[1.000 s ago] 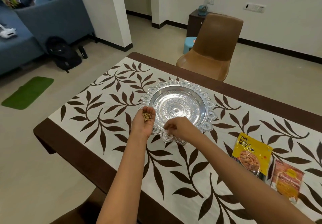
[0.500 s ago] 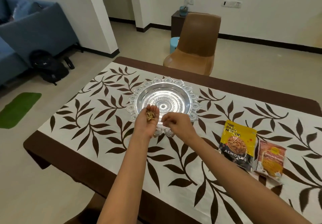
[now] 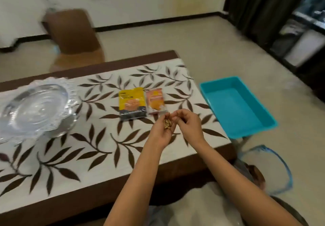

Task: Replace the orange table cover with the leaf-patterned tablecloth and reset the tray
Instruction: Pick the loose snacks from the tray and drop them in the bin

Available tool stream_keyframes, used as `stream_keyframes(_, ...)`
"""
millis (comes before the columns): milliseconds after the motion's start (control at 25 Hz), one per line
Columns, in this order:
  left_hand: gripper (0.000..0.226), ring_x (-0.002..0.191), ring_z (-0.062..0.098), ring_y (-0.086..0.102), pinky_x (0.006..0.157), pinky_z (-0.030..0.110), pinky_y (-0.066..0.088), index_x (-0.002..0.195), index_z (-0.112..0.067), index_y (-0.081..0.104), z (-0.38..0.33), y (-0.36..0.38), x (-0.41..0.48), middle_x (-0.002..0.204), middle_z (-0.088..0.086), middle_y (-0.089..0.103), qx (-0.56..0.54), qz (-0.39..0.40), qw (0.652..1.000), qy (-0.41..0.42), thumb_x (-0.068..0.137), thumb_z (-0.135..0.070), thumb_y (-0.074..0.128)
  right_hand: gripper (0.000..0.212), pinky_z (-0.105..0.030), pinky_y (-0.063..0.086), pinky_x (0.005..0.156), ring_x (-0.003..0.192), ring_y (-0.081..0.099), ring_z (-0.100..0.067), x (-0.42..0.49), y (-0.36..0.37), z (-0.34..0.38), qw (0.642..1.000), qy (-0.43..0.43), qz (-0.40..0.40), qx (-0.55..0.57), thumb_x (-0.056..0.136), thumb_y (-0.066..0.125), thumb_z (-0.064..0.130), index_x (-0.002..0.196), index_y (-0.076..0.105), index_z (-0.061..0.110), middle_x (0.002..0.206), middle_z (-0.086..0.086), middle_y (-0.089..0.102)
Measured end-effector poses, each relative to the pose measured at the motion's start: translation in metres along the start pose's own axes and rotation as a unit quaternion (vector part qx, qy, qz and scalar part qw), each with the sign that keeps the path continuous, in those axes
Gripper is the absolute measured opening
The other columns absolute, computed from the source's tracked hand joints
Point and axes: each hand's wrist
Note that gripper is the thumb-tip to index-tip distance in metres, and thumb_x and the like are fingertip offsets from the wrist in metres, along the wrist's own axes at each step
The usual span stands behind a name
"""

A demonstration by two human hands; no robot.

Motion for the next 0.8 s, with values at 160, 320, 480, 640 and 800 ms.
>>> stream_keyframes(160,0.028,0.091,0.022,0.061,0.096,0.032,0.046,0.095,-0.003,0.059,0.176,0.045,-0.014,0.096,0.015,0.063,0.065,0.048,0.987,-0.136,0.103,-0.018,0.037,0.024,-0.03,0.055,0.086,0.088,0.068,-0.007,-0.099,-0.134,-0.056,0.983,0.073,-0.159,-0.059,0.083,0.06,-0.003,0.088,0.072,0.018,0.087,0.006,0.073)
stream_keyframes(320,0.033,0.087,0.022,0.06,0.082,0.027,0.052,0.093,-0.004,0.058,0.334,0.079,-0.049,0.089,0.015,0.068,0.161,0.064,0.947,-0.269,0.105,-0.02,0.033,0.021,-0.036,0.055,0.087,0.087,0.068,-0.01,-0.201,-0.252,-0.103,0.939,0.163,-0.289,-0.09,0.082,0.061,-0.003,0.087,0.073,0.014,0.086,0.004,0.073)
stream_keyframes(480,0.035,0.08,0.02,0.061,0.059,0.023,0.056,0.091,-0.002,0.06,0.443,0.1,-0.08,0.075,0.012,0.069,0.256,0.082,0.898,-0.349,0.104,-0.018,0.032,0.022,-0.033,0.055,0.084,0.083,0.068,-0.007,-0.273,-0.33,-0.146,0.884,0.251,-0.385,-0.085,0.082,0.066,0.0,0.082,0.073,0.022,0.081,0.007,0.073)
stream_keyframes(640,0.033,0.082,0.021,0.061,0.06,0.025,0.055,0.113,0.004,0.059,0.537,0.103,-0.062,0.091,0.015,0.064,0.35,0.037,0.859,-0.371,0.104,-0.019,0.036,0.021,-0.033,0.057,0.081,0.079,0.07,-0.009,-0.306,-0.382,-0.201,0.832,0.314,-0.457,-0.017,0.082,0.065,-0.002,0.079,0.075,0.017,0.078,0.005,0.074)
stream_keyframes(800,0.028,0.078,0.022,0.058,0.074,0.03,0.051,0.087,-0.004,0.058,0.614,0.101,-0.027,0.088,0.015,0.06,0.41,0.018,0.829,-0.379,0.104,-0.014,0.038,0.015,-0.036,0.058,0.076,0.079,0.071,-0.026,-0.32,-0.428,-0.264,0.752,0.385,-0.516,0.143,0.081,0.067,-0.005,0.08,0.075,0.007,0.076,-0.008,0.074)
Point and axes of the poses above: each hand's wrist, its own x-axis towards the middle knuckle, its own y-axis out of the palm, z = x × y
